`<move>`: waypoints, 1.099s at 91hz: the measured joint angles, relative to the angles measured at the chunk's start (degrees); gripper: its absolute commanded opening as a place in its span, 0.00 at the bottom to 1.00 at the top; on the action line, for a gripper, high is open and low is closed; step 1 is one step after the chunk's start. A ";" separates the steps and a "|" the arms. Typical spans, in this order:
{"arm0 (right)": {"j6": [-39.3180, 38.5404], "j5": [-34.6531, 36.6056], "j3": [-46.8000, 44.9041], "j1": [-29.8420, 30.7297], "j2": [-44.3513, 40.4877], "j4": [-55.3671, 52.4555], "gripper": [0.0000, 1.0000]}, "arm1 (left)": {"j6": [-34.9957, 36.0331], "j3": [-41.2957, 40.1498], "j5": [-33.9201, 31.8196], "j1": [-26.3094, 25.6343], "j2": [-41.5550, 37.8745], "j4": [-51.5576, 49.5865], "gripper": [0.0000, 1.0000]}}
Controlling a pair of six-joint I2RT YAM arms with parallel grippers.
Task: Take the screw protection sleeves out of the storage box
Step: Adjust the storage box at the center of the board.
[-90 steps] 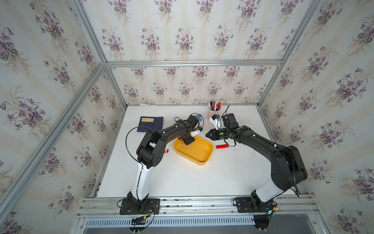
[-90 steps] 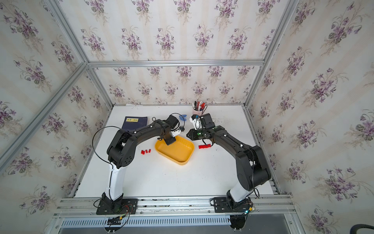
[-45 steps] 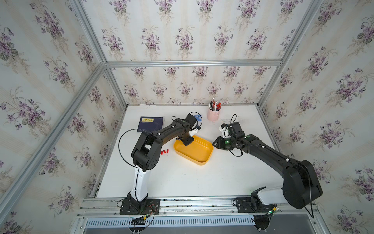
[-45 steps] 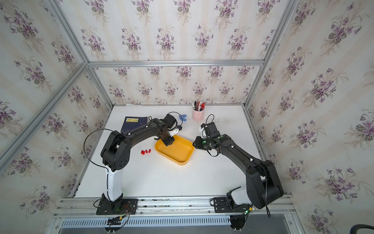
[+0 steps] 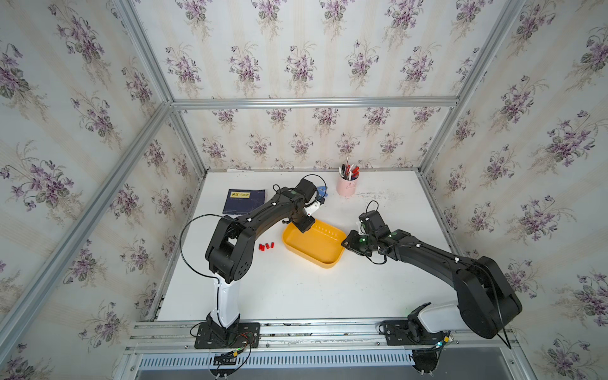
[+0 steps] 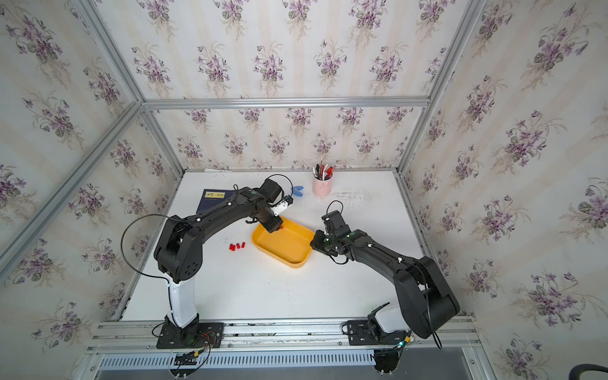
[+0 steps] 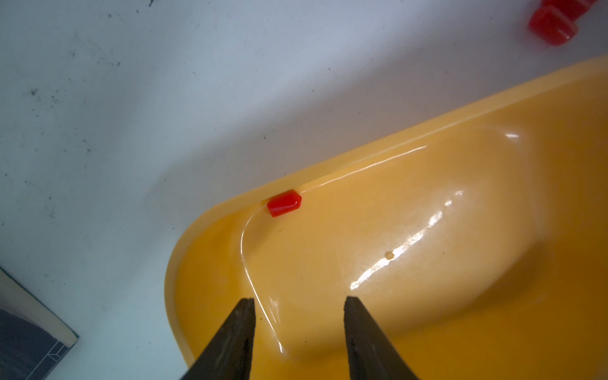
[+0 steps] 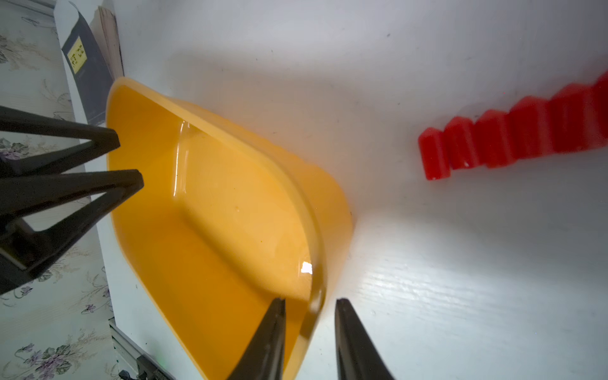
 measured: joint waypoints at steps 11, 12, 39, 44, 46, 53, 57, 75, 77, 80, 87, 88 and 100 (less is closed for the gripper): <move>0.09 1.11 1.09 0.00 1.84 0.37 0.27 | -0.42 -0.63 0.07 0.22 -0.66 -0.02 0.49; 0.07 1.20 1.09 0.04 1.97 0.37 0.27 | -0.44 -0.68 0.07 0.26 -0.68 -0.02 0.49; -1.90 2.75 4.55 2.16 6.51 -0.46 0.17 | -0.81 -1.03 0.17 0.94 -1.09 -0.04 0.50; -3.17 3.10 6.14 2.08 7.39 -1.42 0.17 | -0.79 -1.09 0.17 0.96 -1.09 -0.02 0.50; -3.58 3.39 6.78 2.08 7.72 -1.73 0.16 | -0.79 -1.16 0.17 0.94 -1.09 0.00 0.50; -5.38 4.50 8.85 2.08 8.81 -2.84 0.15 | -0.79 -1.44 0.15 0.92 -1.03 -0.07 0.50; -6.45 4.52 9.77 2.08 9.40 -3.50 0.16 | -0.76 -1.44 0.15 0.90 -0.83 -0.04 0.50; -10.56 5.86 12.52 1.42 11.89 -6.60 0.15 | -0.39 -1.46 -0.11 0.74 0.09 -0.09 0.50; -10.91 5.95 12.79 1.42 12.20 -6.99 0.15 | -0.39 -1.44 -0.37 0.72 0.33 -0.15 0.50; -11.50 5.95 13.20 1.31 12.63 -7.54 0.16 | -0.35 -1.44 -0.57 0.70 0.61 -0.26 0.50; -12.92 5.95 13.92 0.72 13.14 -8.52 0.16 | 0.35 -1.46 -0.74 0.61 1.09 -0.63 0.50; -13.22 5.90 14.03 0.57 13.18 -8.68 0.16 | 0.46 -1.49 -0.74 0.59 1.14 -0.66 0.50; -15.15 6.43 14.95 -1.68 13.44 -10.49 0.17 | 2.25 -2.69 0.04 0.31 1.09 -1.01 0.50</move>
